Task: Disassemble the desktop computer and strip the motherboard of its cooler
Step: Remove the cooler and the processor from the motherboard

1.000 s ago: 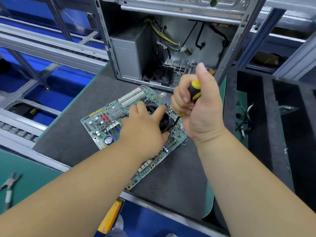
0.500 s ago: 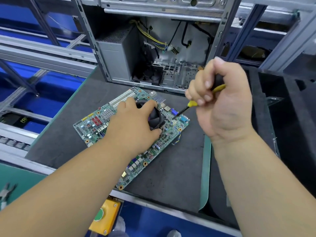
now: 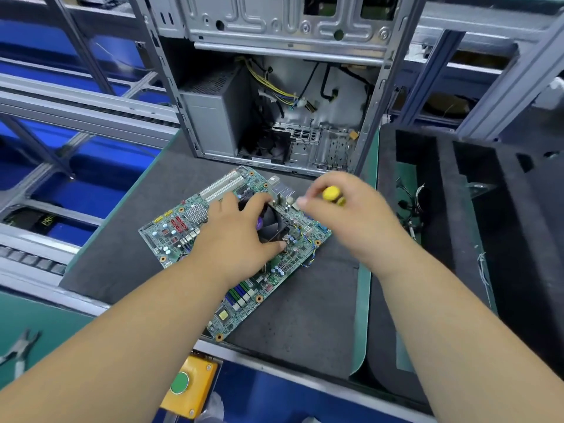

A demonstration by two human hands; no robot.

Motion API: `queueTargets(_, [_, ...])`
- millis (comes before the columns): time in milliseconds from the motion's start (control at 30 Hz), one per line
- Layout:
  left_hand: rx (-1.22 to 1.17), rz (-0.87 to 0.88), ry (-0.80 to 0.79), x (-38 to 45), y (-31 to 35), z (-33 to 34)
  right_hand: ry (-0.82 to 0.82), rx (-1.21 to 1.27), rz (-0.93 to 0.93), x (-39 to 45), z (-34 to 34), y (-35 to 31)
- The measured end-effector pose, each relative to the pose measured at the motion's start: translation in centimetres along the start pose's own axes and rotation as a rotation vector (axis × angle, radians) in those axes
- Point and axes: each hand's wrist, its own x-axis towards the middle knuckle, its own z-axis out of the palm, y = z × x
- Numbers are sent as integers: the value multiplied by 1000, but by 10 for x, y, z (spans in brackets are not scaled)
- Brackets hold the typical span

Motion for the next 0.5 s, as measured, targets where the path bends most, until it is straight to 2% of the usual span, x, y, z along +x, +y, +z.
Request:
queueTargets(100, [-105, 16, 8, -8, -9, -8, -189, -379, 67, 2, 16, -11])
queueTargets(233, [-95, 26, 11, -26, -34, -14, -294, -644, 130, 4, 47, -27])
queueTargets(400, [-117, -12, -82, -34, -53, -6, -320, -768, 189, 6, 73, -31])
queueTargets(500, [-34, -9, -111, -31, -59, -1, -320, -813, 196, 12, 75, -36])
